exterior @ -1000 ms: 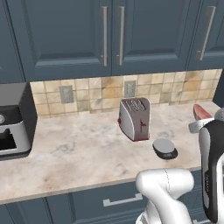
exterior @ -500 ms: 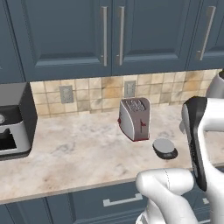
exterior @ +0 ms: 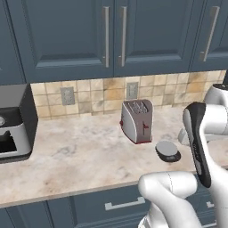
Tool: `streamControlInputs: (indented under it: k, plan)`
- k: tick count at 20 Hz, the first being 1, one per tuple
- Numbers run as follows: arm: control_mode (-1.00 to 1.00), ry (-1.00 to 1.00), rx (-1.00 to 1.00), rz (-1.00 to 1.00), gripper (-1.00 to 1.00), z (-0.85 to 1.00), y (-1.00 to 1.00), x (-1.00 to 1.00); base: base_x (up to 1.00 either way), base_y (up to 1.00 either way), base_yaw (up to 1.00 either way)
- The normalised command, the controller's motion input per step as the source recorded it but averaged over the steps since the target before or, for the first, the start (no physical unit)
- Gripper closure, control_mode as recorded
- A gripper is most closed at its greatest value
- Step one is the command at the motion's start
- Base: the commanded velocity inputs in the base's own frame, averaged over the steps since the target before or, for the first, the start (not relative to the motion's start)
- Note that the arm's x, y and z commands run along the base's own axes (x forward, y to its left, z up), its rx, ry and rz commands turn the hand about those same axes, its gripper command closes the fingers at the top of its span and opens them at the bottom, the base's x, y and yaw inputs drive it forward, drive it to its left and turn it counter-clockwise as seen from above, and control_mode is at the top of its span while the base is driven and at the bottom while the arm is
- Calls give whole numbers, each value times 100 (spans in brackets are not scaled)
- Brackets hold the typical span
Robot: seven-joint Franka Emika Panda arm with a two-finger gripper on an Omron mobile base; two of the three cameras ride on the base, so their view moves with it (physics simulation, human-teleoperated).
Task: Take the steak from the fridge and place it on the digital scale on the counter by the fridge. Wait a few seconds for a reading, then move it to the plate on the dining counter.
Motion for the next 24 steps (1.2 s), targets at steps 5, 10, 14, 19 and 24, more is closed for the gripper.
streamControlInputs:
  k: [5,10,14,19,24]
  plan:
    - [-100,0,14,0,100,-25,0,5,0,0,0]
    - [-100,0,5,0,100,-16,0,25,0,0,0]
    - [-100,0,0,0,100,-3,0,29,0,0,0]
    - [-100,-1,0,0,100,-33,0,74,0,0,0]
    - [-100,-4,0,0,100,-38,0,73,0,0,0]
